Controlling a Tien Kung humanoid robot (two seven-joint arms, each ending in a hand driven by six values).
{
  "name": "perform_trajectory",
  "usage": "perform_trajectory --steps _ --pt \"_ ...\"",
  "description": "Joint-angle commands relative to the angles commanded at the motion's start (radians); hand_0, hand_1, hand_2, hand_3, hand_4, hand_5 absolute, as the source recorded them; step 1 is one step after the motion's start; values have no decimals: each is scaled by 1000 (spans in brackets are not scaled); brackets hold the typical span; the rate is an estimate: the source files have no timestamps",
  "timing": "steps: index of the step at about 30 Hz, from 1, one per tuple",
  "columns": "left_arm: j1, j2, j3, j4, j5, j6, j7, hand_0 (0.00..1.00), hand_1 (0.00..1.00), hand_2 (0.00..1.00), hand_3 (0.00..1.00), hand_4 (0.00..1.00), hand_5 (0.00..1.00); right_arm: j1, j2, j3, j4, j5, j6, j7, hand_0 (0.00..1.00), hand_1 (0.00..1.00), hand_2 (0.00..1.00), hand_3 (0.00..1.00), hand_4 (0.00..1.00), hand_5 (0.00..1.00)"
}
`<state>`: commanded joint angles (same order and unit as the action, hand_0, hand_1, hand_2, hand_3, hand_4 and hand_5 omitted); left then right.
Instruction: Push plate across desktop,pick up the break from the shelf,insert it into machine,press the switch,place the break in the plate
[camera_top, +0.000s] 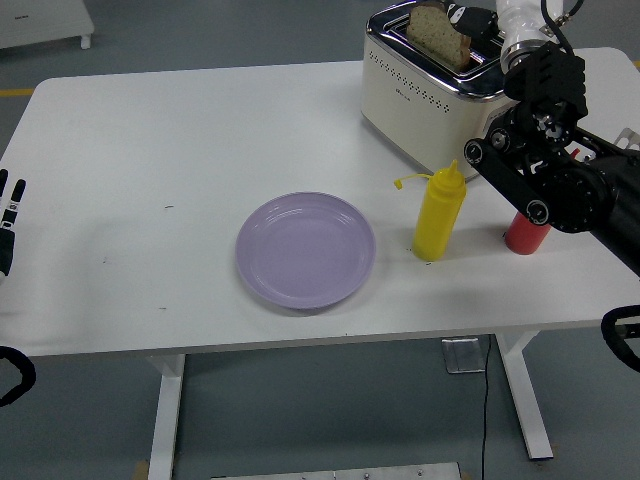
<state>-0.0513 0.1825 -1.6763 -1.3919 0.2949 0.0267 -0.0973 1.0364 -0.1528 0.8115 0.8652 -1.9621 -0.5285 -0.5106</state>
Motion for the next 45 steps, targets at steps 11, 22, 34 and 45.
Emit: perform_trajectory --steps 11,22,34,45 --pt "9 4 -13 -7 2 0 0 842 888 940 805 635 998 -58 -137 28 138 91 -99 69 503 566 720 661 498 383" --pt "14 6 -33 -14 7 0 1 842 888 940 804 636 998 -174 -357 75 339 225 64 199 471 537 681 616 446 476" --pt "8 6 -43 -16 14 -1 6 841 886 937 801 635 998 -321 -529 142 470 273 287 282 457 524 658 584 412 592" --pt "6 6 -42 -16 17 -3 8 841 885 937 799 634 998 -350 -544 84 477 279 384 291 459 524 652 589 397 648"
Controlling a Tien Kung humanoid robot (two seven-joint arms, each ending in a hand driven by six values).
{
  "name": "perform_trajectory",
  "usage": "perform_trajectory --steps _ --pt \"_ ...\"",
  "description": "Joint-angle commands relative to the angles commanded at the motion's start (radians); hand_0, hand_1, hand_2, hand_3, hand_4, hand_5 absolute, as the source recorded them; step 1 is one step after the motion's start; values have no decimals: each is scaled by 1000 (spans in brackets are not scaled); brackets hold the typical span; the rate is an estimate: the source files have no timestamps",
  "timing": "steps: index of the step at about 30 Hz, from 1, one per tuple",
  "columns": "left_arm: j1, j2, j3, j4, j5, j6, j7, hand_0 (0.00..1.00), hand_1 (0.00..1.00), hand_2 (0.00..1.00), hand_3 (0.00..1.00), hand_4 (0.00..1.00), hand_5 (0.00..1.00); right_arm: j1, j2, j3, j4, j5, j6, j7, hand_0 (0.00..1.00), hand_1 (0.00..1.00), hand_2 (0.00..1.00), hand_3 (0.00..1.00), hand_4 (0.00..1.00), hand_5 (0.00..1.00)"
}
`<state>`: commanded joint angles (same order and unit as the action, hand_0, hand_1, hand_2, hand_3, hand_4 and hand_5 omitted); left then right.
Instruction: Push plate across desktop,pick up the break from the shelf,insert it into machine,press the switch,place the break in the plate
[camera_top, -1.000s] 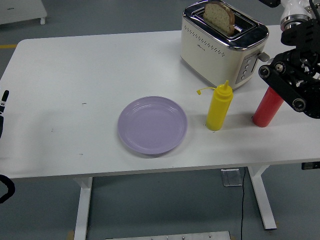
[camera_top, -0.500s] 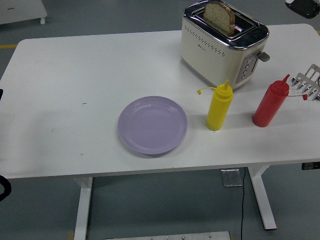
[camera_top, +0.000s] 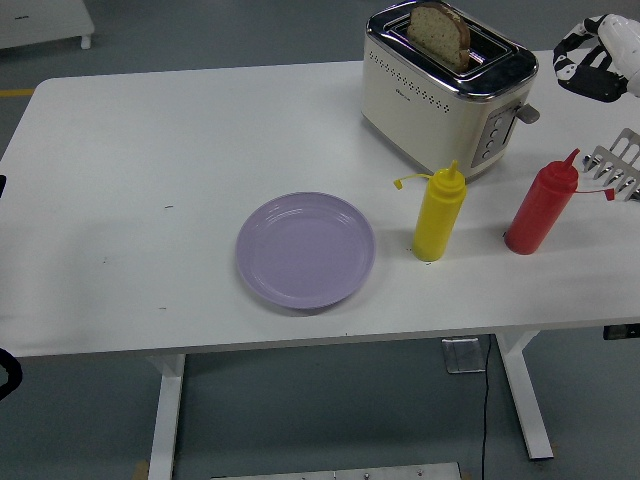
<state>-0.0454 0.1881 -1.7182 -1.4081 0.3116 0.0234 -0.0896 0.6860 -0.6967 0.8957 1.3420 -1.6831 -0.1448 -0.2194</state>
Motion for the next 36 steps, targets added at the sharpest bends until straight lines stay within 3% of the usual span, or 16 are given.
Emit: perform_trajectory --steps 36 --pt "3 0 0 1 -2 3 0 840 883 937 798 630 998 34 24 -93 -87 61 71 30 449 508 593 527 363 697"
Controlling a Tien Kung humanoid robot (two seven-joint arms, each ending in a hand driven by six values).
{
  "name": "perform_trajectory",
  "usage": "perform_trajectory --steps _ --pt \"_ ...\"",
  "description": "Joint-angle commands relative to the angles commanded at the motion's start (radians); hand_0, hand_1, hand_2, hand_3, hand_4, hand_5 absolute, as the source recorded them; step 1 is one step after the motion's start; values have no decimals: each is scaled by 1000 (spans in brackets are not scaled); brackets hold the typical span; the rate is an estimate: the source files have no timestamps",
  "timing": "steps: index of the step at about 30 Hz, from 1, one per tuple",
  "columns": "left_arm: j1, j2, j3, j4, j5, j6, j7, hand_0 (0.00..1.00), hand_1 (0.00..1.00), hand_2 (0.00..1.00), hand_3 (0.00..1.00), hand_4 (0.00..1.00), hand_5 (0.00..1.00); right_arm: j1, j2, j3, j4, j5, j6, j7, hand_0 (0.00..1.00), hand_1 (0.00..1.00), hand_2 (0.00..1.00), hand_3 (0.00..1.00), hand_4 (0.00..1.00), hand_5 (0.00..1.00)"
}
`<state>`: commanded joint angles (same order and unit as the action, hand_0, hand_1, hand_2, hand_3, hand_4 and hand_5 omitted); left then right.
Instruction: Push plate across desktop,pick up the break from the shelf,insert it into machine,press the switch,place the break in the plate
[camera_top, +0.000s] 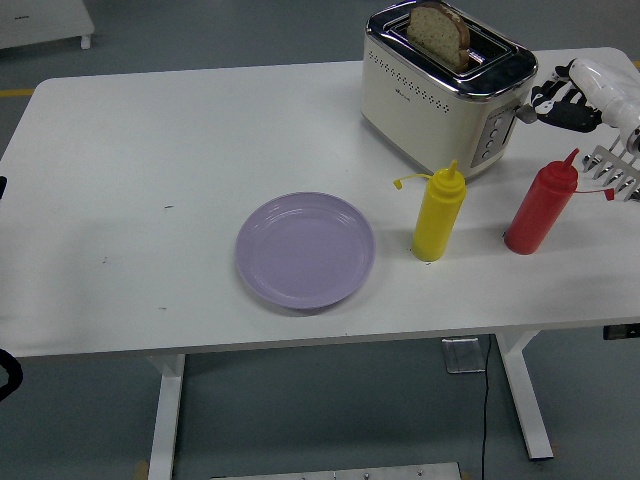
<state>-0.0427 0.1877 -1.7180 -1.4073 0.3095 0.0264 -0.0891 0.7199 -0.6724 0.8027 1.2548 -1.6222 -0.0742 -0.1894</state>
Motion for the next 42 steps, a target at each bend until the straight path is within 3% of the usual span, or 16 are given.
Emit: perform_trajectory --steps 42 --pt "-3 0 -1 4 -1 2 2 839 887 940 802 628 998 29 42 -69 -45 10 16 -7 435 490 577 514 312 698"
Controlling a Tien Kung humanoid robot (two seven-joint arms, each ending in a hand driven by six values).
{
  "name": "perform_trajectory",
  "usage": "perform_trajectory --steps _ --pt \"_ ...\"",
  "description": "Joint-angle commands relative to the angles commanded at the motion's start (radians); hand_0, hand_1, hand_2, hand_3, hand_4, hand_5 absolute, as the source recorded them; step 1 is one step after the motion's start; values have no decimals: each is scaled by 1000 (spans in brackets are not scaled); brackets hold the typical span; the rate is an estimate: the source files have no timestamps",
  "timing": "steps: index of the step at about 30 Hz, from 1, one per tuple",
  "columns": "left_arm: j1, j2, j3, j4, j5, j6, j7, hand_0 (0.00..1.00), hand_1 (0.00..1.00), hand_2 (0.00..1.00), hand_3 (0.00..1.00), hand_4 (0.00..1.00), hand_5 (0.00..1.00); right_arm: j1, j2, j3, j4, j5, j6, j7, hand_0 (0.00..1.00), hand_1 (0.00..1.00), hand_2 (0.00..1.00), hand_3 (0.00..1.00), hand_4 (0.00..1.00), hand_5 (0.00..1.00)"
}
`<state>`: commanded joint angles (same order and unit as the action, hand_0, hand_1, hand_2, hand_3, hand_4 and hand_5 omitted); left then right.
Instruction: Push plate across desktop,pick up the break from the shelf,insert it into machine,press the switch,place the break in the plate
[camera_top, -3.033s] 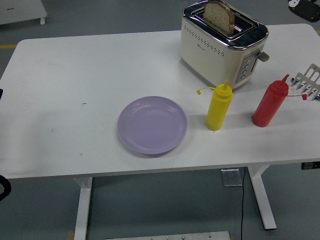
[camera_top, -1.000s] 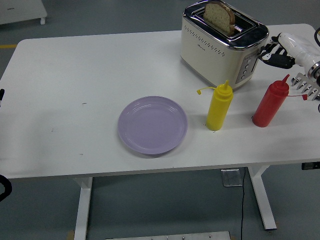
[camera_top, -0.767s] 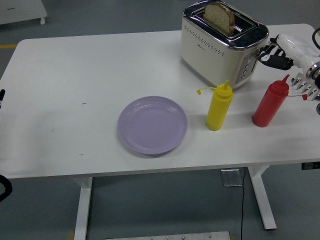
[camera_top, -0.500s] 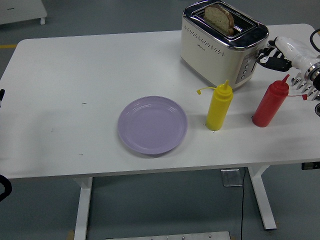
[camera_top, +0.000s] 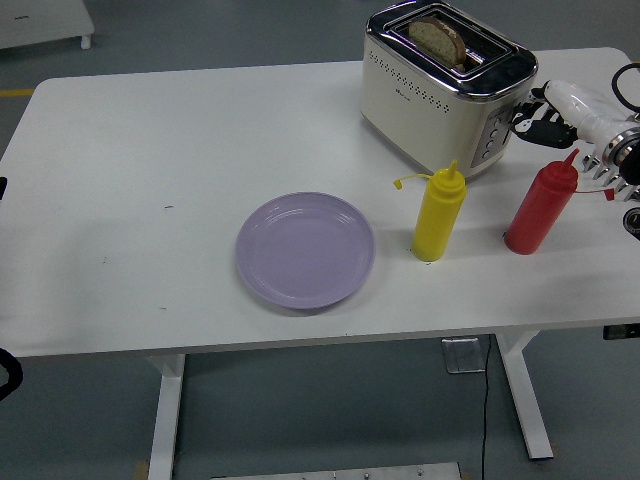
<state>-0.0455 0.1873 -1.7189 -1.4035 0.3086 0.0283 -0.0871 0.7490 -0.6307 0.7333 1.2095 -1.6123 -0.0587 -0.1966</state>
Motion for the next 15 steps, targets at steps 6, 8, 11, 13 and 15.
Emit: perform_trajectory --steps 6,8,11,13,15 --pt "0 -1 0 0 0 0 0 840 887 942 802 628 998 1 4 -2 -12 5 0 0 435 490 576 514 311 697" --pt "0 -1 -1 1 0 0 0 840 887 942 802 628 998 1 6 -2 -15 7 0 1 435 490 576 514 311 697" --pt "0 -1 -1 1 0 0 0 840 887 942 802 627 998 0 7 -4 -18 8 0 2 432 486 574 513 306 694" --pt "0 -1 -1 1 0 0 0 840 887 942 802 627 998 1 8 -5 -20 10 0 3 432 486 574 513 306 694" --pt "-1 -1 -1 1 -1 1 0 840 887 942 802 627 998 2 9 -8 -24 11 1 4 432 486 574 513 306 694"
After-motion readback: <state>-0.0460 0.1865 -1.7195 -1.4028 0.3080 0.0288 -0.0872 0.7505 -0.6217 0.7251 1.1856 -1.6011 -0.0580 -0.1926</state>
